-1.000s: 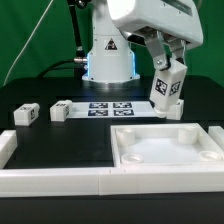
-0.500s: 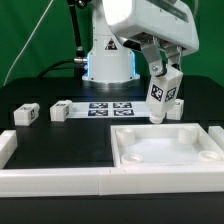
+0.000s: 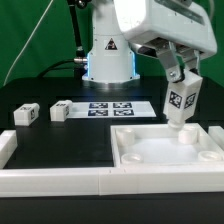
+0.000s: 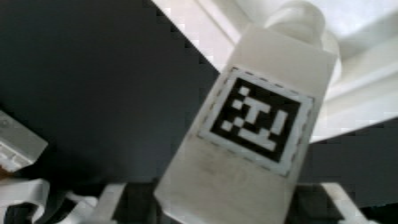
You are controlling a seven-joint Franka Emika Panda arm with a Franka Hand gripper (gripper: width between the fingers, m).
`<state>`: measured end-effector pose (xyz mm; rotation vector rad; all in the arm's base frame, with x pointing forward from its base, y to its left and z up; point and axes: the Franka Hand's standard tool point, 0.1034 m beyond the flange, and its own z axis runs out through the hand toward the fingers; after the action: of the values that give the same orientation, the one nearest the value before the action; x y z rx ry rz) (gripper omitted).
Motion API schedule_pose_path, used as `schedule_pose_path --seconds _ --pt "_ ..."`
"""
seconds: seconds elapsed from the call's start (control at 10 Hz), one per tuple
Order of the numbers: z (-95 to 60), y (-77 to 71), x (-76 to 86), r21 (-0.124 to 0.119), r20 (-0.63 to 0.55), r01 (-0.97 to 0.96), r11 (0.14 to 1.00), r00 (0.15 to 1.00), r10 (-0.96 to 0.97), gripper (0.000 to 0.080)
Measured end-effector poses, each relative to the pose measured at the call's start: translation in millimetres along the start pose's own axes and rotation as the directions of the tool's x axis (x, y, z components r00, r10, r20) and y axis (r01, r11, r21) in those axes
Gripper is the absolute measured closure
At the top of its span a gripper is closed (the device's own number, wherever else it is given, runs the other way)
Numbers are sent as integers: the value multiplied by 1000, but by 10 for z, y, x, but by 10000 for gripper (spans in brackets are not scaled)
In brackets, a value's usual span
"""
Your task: Assemble one leg
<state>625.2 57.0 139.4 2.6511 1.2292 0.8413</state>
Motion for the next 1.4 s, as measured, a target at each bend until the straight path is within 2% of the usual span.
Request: schedule_pose_path --seconds 0.1,0.2,0.3,0.4,0.5,0.6,0.9,1.3,1.4 --pt "32 79 -118 -25 -21 10 1000 1000 -10 469" --pt "31 58 -108 -11 -23 -13 1000 1000 13 469" --pt "34 38 -94 -9 -24 -8 1000 1000 8 469" --pt "43 11 -152 -22 -29 -13 1000 999 13 469" --pt "64 -88 -154 -12 -30 -50 999 998 50 469" --pt "101 -228 -34 6 -39 -73 997 997 73 469" --pt "172 -372 204 23 -63 -85 996 994 86 469" --pt "198 -361 180 19 -64 -88 996 994 89 469" --pt "207 -320 143 0 -79 -87 996 993 87 469"
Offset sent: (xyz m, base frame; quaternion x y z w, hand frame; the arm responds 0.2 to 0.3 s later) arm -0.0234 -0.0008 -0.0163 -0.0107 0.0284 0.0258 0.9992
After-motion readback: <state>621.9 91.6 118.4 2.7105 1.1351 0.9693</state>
